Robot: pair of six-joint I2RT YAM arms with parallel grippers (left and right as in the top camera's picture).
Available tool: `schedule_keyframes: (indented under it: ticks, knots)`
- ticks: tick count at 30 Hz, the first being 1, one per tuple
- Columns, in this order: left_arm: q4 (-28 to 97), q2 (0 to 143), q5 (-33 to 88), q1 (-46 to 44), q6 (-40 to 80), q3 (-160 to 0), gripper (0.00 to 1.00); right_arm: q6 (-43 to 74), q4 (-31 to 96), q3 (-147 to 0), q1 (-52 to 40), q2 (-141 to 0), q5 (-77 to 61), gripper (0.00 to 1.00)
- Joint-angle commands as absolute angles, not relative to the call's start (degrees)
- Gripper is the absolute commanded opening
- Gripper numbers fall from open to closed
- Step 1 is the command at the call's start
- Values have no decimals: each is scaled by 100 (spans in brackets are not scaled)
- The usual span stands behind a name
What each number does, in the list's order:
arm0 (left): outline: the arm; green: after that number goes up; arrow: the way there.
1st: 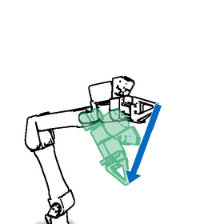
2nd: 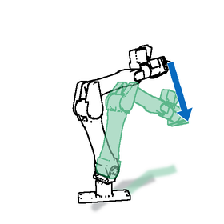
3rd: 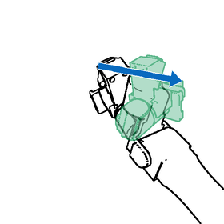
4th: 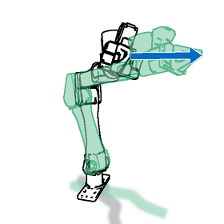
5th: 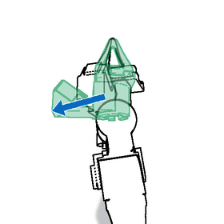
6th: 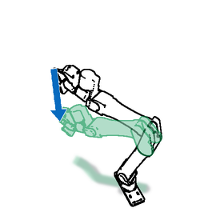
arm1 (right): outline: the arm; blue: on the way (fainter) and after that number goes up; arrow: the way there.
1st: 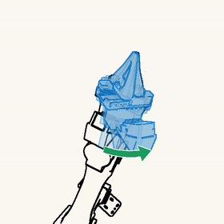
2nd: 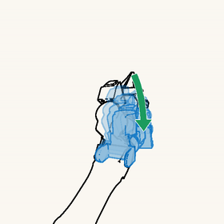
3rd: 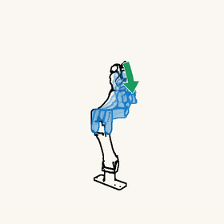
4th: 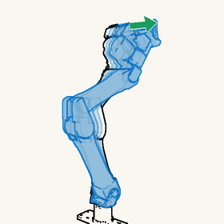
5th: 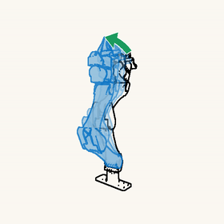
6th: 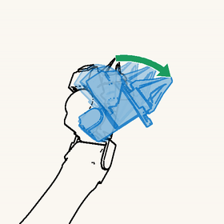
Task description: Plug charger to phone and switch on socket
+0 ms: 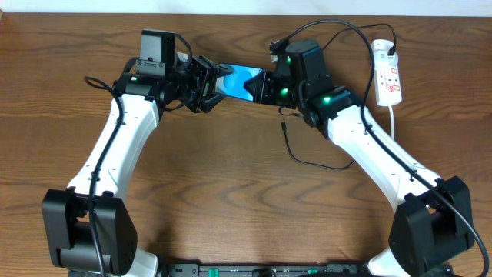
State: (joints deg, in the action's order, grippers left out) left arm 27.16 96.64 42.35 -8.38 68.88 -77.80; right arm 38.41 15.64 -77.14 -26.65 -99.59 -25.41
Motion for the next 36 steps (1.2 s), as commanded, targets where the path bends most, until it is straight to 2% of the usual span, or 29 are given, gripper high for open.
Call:
schedule_keyframes:
  ticks: [1,8,17,18,20,27,34,36]
  knots:
    - [2727,9531,4331,-845,6661,-7802,67,3846,1518,-7791,-2589,-9732,-2757,1]
    - [2679,9531,4333,-845,6287,-7802,69,3769,1555,-7791,-2484,-9653,-2770,1]
    - [2416,9531,4370,-836,5205,-7802,68,3356,2078,-7791,-2180,-8978,-2751,1]
    - [2405,9531,4447,-836,5122,-7802,76,3347,2158,-7791,-2141,-8882,-2727,1]
    - [2331,9531,4460,-838,5098,-7802,81,3336,2324,-7791,-2040,-8698,-2720,1]
    - [1435,9531,5072,-838,4493,-7802,82,3494,2663,-7791,-1802,-8289,-2860,1]
    - [711,9531,5524,-838,4556,-7802,83,4160,2412,-7789,-1793,-8261,-2915,1]
    - [714,9535,5522,-838,4635,-7802,88,4331,2235,-7789,-1791,-8261,-2956,1]
